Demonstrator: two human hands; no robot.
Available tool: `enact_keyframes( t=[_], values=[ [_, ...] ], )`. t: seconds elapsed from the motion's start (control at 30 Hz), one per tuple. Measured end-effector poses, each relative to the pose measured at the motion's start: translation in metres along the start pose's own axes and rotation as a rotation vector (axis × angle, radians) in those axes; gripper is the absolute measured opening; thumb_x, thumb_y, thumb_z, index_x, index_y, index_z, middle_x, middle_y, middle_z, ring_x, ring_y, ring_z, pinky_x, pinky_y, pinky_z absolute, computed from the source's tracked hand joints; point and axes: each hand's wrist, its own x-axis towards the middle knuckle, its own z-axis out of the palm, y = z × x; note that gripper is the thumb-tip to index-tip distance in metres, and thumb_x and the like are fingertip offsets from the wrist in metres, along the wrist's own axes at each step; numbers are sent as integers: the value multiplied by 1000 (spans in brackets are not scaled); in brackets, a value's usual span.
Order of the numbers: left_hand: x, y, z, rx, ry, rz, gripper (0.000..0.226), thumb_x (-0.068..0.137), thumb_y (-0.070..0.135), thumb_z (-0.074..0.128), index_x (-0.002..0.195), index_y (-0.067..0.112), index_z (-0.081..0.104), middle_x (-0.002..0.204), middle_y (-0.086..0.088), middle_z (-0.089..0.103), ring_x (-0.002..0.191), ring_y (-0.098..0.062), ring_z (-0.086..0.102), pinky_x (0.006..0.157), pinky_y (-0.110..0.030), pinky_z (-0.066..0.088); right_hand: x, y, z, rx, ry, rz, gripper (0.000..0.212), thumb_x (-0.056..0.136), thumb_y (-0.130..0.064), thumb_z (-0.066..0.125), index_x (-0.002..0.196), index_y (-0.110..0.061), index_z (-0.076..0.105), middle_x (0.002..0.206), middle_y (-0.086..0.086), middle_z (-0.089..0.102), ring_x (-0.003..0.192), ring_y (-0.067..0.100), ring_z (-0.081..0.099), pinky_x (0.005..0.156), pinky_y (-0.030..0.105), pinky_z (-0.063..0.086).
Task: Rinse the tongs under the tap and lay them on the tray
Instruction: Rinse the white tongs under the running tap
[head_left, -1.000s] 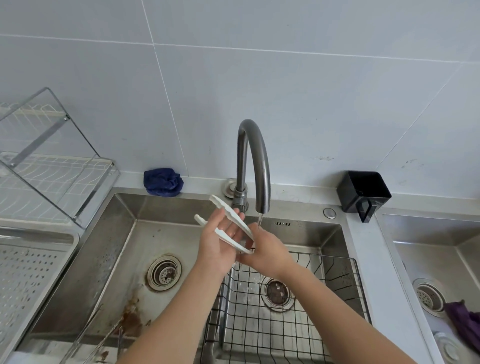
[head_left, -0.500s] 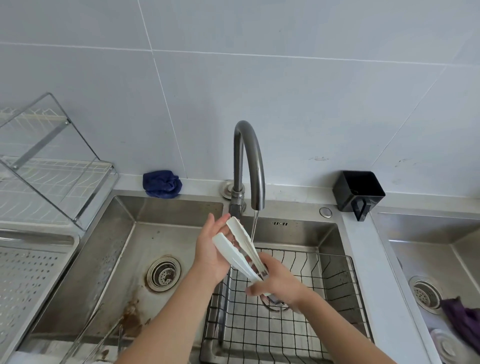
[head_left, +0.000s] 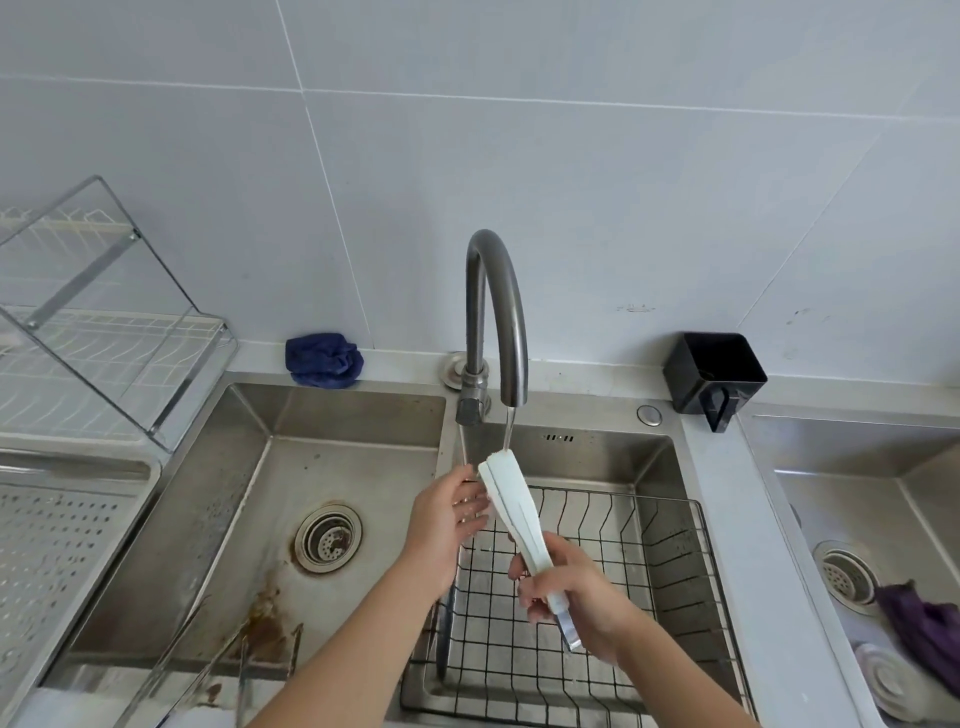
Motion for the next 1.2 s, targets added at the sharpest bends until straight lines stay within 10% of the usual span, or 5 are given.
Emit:
enact_keyframes(
  t=[0.17, 0.37, 0.5, 0.7, 1.2],
  values=[
    [-6, -41, -35, 1104, 69, 540, 38, 101, 23, 51, 139, 21, 56, 141, 4, 54, 129, -11, 50, 104, -25, 38, 2, -10, 6, -50, 91, 28, 36, 71, -14, 79, 104, -8, 67, 82, 8, 58, 64, 20, 54, 55, 32, 43],
    [-9, -82, -47, 1619, -77, 705, 60, 100, 33, 45, 158, 21, 31, 170, -10, 14, 158, -28, -7, 122, -38, -18, -9, -6, 8, -111, 206, 59, 44, 72, -29, 85, 101, -6, 60, 69, 2, 53, 57, 18, 47, 48, 27, 40],
    [-8, -84, -61, 1717, -114, 779, 56, 98, 34, 47, 152, 23, 40, 169, -9, 19, 157, -28, -10, 124, -41, -14, -17, -4, 9, -274, 347, 95, 61, 68, -40, 87, 118, -19, 59, 87, 8, 63, 61, 17, 53, 50, 30, 42],
    [-9, -84, -59, 1763, -92, 775, 57, 94, 38, 47, 149, 23, 46, 170, -11, 17, 157, -28, -13, 124, -42, -18, -43, 22, -19, -1314, 728, 120, 102, 79, -57, 76, 155, -30, 13, 132, -6, 53, 97, 20, 69, 65, 31, 52],
    [-8, -84, -59, 1850, -90, 782, 54, 87, 38, 61, 135, 16, 65, 158, -17, 42, 155, -34, 18, 124, -50, 7, -73, 73, -55, -1239, 884, 294, 113, 81, -79, 56, 162, -14, 12, 145, 3, 51, 136, 23, 47, 102, 34, 47]
  ],
)
